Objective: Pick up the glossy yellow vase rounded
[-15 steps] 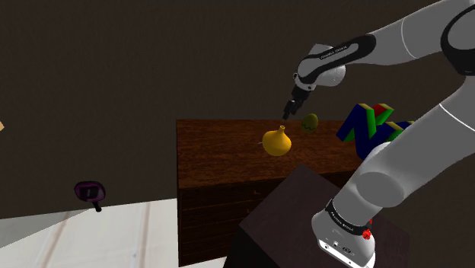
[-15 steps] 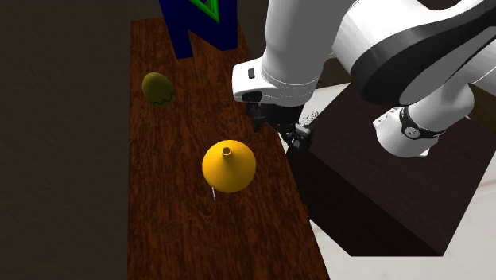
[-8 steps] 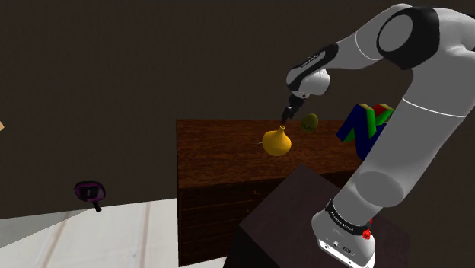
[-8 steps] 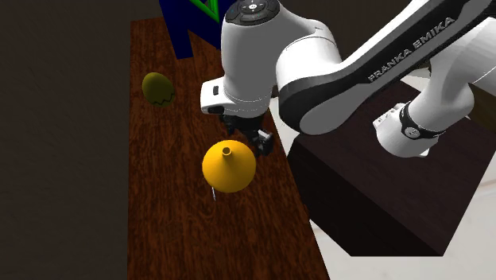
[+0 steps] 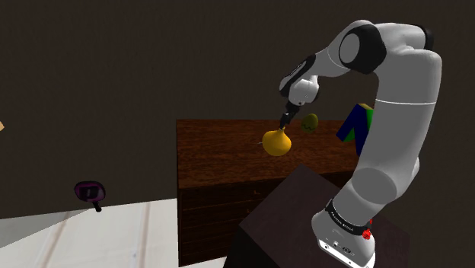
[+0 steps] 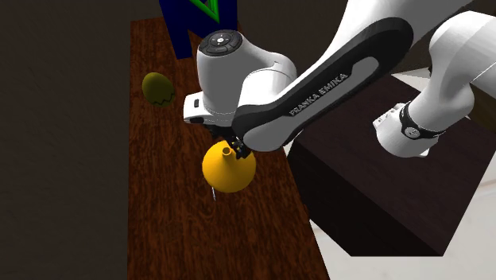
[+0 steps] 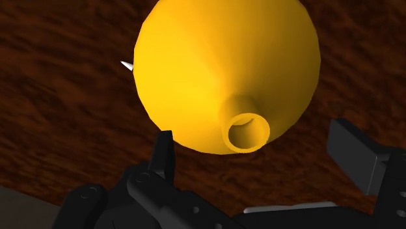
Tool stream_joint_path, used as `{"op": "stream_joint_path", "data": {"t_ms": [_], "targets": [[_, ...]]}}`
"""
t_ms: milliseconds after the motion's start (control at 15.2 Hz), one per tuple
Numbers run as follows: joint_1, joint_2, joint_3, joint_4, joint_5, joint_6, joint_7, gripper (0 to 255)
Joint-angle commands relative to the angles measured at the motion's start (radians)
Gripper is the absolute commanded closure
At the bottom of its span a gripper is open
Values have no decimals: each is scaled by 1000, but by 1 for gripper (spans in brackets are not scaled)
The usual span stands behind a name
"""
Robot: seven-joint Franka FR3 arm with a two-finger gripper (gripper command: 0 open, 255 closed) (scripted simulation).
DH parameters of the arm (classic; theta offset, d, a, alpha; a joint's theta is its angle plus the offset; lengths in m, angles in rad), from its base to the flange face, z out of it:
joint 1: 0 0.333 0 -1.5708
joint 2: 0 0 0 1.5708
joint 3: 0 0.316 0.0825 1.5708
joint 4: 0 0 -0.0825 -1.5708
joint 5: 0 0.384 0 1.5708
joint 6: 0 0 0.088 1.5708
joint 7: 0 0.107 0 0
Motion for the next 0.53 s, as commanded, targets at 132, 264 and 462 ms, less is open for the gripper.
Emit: {"op": "stream_joint_path", "data": {"t_ms": [132, 264, 462], "targets": [[-21, 47, 29, 4, 42, 38, -30, 0], [-29, 65, 40, 7, 58, 52, -42, 0], [-29, 65, 40, 6, 58, 52, -41, 255]]}}
